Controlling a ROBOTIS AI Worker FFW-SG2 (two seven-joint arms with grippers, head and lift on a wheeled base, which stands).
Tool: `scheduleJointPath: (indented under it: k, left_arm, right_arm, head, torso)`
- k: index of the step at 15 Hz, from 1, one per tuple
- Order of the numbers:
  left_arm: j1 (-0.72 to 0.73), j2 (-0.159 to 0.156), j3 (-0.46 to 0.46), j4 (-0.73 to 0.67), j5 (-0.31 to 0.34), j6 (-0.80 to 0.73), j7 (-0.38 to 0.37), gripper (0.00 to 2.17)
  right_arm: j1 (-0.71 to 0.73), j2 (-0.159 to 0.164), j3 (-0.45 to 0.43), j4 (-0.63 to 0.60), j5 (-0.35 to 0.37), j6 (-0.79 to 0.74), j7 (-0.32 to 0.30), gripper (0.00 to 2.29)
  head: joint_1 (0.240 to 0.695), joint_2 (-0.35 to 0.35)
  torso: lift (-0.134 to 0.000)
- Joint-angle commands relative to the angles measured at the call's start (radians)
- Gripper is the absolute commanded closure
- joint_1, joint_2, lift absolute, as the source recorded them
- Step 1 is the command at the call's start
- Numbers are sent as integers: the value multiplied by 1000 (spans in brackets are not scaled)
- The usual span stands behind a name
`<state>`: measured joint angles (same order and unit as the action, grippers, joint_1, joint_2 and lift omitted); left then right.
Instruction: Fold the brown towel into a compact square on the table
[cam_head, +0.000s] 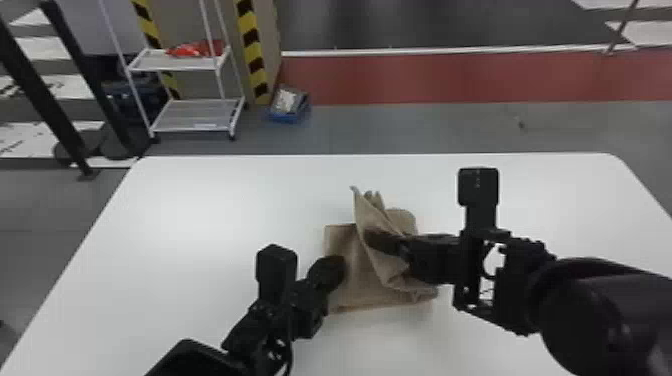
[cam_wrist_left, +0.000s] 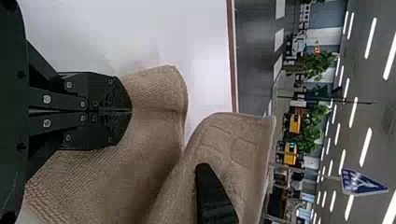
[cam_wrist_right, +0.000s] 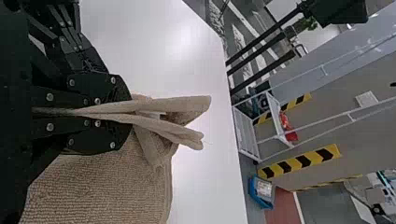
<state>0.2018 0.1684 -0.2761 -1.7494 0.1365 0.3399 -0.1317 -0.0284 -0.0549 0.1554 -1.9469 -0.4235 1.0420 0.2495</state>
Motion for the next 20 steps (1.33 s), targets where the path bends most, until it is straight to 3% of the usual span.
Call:
scheduleJointPath:
  k: [1, 2, 5, 6, 7, 8, 11, 17, 20]
  left_arm:
    - [-1, -1, 0, 1, 0, -3, 0, 2138]
    - [-1, 0, 3, 1, 0, -3, 0, 2138]
    - [-1, 0, 9, 4, 0, -3, -2, 2138]
    - [-1, 0, 9, 5, 0, -3, -2, 2135]
    - [-1, -1, 9, 7, 0, -6, -3, 2135]
    - [-2, 0, 8, 10, 0, -12, -5, 2135]
    - [-18, 0, 11, 25, 3, -12, -8, 2135]
    - [-24, 0, 14, 33, 6, -15, -8, 2135]
    - [-22, -1, 12, 38, 15, -46, -5, 2128]
  right_arm:
    - [-4, 1, 32, 17, 23, -18, -10, 1588]
    - [-4, 0, 36, 22, 38, -30, -18, 1416]
    - [-4, 1, 36, 36, 32, -39, -18, 1359]
    - [-4, 0, 36, 43, 18, -43, -16, 940]
    - [1, 0, 30, 51, 2, -58, 1, 225]
    - [12, 0, 22, 51, -32, -76, 7, -2]
    - [56, -5, -28, -6, -113, -82, 19, 33]
    - [203, -17, -185, -178, -132, -107, 37, 46]
    - [285, -26, -263, -187, -143, -190, 125, 100]
  head:
    - [695, 75]
    - [695, 78]
    - [695, 84]
    - [695, 86]
    - [695, 87]
    - [695, 92]
    - [695, 99]
    - [695, 58]
    - [695, 9]
  torso:
    - [-123]
    - [-123]
    - [-123]
    - [-123]
    - [-123]
    - [-123]
    - [-123]
    - [-123]
    - [-123]
